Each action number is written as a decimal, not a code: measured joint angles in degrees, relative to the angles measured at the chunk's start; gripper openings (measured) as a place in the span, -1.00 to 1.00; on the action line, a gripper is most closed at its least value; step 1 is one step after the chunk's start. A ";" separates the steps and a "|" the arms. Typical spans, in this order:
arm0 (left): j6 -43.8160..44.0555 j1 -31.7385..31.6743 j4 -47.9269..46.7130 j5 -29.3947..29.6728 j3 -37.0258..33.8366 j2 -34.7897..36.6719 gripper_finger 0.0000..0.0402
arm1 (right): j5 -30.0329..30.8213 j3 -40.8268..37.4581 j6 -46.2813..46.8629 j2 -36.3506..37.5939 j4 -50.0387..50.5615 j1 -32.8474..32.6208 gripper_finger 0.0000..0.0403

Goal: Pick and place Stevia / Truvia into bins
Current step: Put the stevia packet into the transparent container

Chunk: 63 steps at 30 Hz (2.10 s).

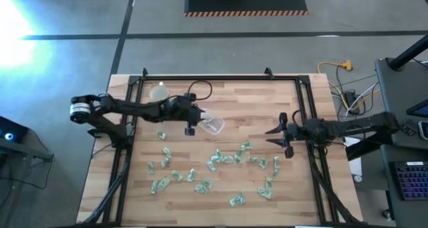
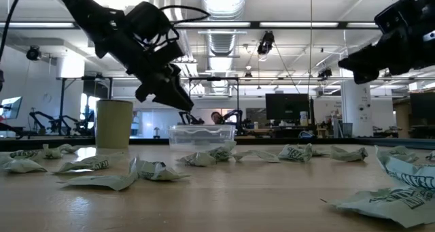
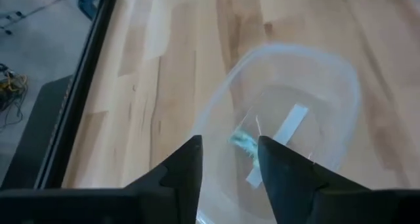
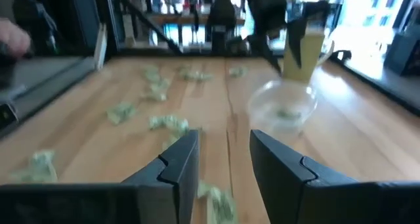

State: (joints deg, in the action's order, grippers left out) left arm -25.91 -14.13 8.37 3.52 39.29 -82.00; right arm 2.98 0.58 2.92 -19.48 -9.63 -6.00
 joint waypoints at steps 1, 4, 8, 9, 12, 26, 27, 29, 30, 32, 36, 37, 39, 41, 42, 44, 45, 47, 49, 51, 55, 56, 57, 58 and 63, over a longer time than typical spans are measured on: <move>0.15 0.50 -0.15 -0.12 -0.04 0.59 -0.32 | 0.00 0.00 -0.06 -1.39 -0.03 0.00 -0.37; 1.45 2.42 -1.00 -0.19 -0.31 2.18 -0.32 | 0.02 0.00 -0.29 -5.96 -1.95 0.00 -0.37; 2.48 5.56 -1.82 -0.21 -0.53 4.92 -0.32 | 0.15 0.00 -1.29 -12.08 -6.41 0.00 -0.37; 3.01 6.29 -1.89 -0.22 -0.68 5.39 -0.32 | 0.27 0.08 -1.25 -13.61 -6.95 0.00 -0.37; 3.84 8.26 -2.28 -0.23 -1.69 7.46 -0.32 | 2.10 1.14 -0.01 -18.52 -6.77 0.01 -0.37; 10.09 15.00 -5.57 -0.23 -3.15 14.54 -0.32 | 3.89 17.92 1.48 -48.85 0.37 0.02 -0.37; 10.61 15.47 -6.10 -0.21 -3.15 14.68 -0.32 | 4.56 19.54 2.35 -50.63 3.11 0.02 -0.37; 11.14 16.38 -6.48 -0.21 -3.15 14.69 -0.32 | 5.06 22.19 4.02 -53.99 7.20 0.05 -0.37; 11.65 16.85 -6.66 -0.17 -3.16 14.67 -0.32 | 5.46 23.28 4.45 -55.70 8.23 0.06 -0.37; 12.05 17.56 -6.49 -0.13 -3.17 14.67 -0.32 | 6.06 24.77 4.47 -58.62 8.70 0.02 -0.37; 12.33 18.93 -6.48 0.17 -3.17 14.67 -0.32 | 6.08 26.73 4.20 -63.22 8.90 0.02 -0.37; 12.63 19.28 -6.46 0.59 -3.17 14.67 -0.32 | 6.09 27.11 4.20 -64.08 8.90 0.02 -0.37; 13.52 19.89 -6.48 1.59 -3.17 14.67 -0.32 | 6.05 27.46 4.26 -65.37 8.81 0.02 -0.37; 13.66 20.35 -6.42 1.75 -3.17 14.67 -0.32 | 6.04 27.74 4.48 -66.02 8.65 0.02 -0.37; 13.79 20.61 -6.43 1.81 -3.17 14.67 -0.32 | 5.99 27.72 4.50 -66.26 8.60 0.02 -0.37; 14.63 21.06 -6.38 2.35 -3.17 14.67 -0.32 | 5.91 27.71 4.93 -66.47 8.56 0.00 -0.37; 15.00 21.28 -6.41 2.89 -3.17 14.67 -0.32 | 5.83 27.71 5.56 -66.41 8.67 0.02 -0.37; 15.15 21.68 -6.40 3.50 -3.17 14.67 -0.32 | 5.79 27.74 5.94 -66.34 8.88 0.00 -0.40; 15.26 22.17 -6.40 4.24 -3.17 14.67 -0.32 | 5.72 27.76 5.72 -66.10 9.05 -0.14 -0.48; 15.30 22.62 -6.35 4.55 -3.17 14.67 -0.32 | 5.53 27.74 4.85 -66.08 9.07 -0.40 -0.61; 16.04 23.12 -6.33 4.91 -3.17 14.67 -0.32 | 5.29 27.78 3.17 -65.99 9.31 -0.63 -0.90; 16.20 23.15 -6.35 4.97 -3.17 14.67 -0.32 | 5.29 27.87 3.04 -65.99 9.40 -0.63 -0.92; 16.27 23.21 -6.35 5.05 -3.17 14.67 -0.32 | 5.43 28.01 2.85 -65.99 9.53 -0.63 -0.93; 16.35 23.21 -6.37 5.30 -3.17 14.67 -0.32 | 5.64 28.12 2.64 -65.94 9.70 -0.63 -0.94; 18.10 23.19 -10.11 7.96 -3.17 14.64 -0.32 | 8.69 29.36 -0.79 -64.80 10.09 -0.59 -0.95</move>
State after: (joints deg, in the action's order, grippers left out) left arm -7.81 9.06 -1.73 11.48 36.12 -67.35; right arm 11.67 29.94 2.12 -84.28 0.46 -6.59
